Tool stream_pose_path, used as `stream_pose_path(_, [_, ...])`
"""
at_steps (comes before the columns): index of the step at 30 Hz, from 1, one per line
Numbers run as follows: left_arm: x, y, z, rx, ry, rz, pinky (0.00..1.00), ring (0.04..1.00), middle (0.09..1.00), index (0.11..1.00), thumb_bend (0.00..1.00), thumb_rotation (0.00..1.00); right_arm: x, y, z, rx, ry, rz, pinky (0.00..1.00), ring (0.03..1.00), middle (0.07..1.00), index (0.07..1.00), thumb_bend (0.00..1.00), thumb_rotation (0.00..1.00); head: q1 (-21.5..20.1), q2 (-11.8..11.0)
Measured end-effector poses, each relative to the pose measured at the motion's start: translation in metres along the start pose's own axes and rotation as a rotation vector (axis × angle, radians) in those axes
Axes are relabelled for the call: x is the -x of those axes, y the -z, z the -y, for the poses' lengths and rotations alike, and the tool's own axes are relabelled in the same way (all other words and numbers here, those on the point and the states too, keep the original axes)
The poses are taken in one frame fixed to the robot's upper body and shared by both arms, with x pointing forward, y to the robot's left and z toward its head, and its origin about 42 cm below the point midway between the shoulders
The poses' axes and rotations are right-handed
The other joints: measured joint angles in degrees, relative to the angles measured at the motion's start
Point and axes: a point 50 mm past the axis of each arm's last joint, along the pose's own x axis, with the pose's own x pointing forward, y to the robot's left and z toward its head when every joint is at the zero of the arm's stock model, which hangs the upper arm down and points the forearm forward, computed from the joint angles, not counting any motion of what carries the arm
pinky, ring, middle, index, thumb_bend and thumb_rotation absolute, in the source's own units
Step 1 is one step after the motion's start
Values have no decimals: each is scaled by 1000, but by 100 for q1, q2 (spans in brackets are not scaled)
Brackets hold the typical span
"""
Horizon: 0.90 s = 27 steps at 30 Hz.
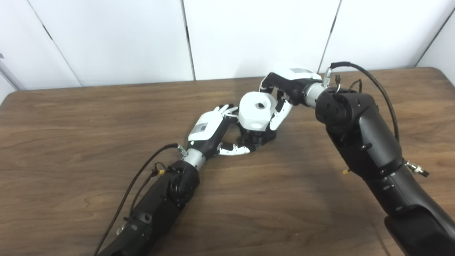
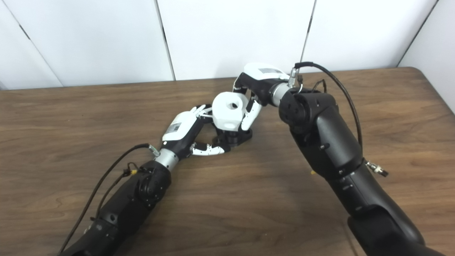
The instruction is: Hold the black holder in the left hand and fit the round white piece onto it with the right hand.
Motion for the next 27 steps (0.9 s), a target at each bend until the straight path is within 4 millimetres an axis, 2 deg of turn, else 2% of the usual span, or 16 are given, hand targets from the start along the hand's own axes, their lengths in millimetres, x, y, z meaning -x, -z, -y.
stream_pose_path(13, [1,1,-1,-5,0,0,1000,953,888,476,523,75,11,14,6,47,-25,-15,238,337,434,489,510,147,-17,9])
stream_pose_path(24, [0,1,-1,-8,0,3,995,950,888,476,523,76,13,17,6,65,-35,-20,265,372,462,489,511,147,-18,26])
stream_pose_path(27, [0,1,-1,-8,0,3,1000,949,887,476,523,75,13,17,6,64,-35,-19,253,350,444,489,510,145,-18,35])
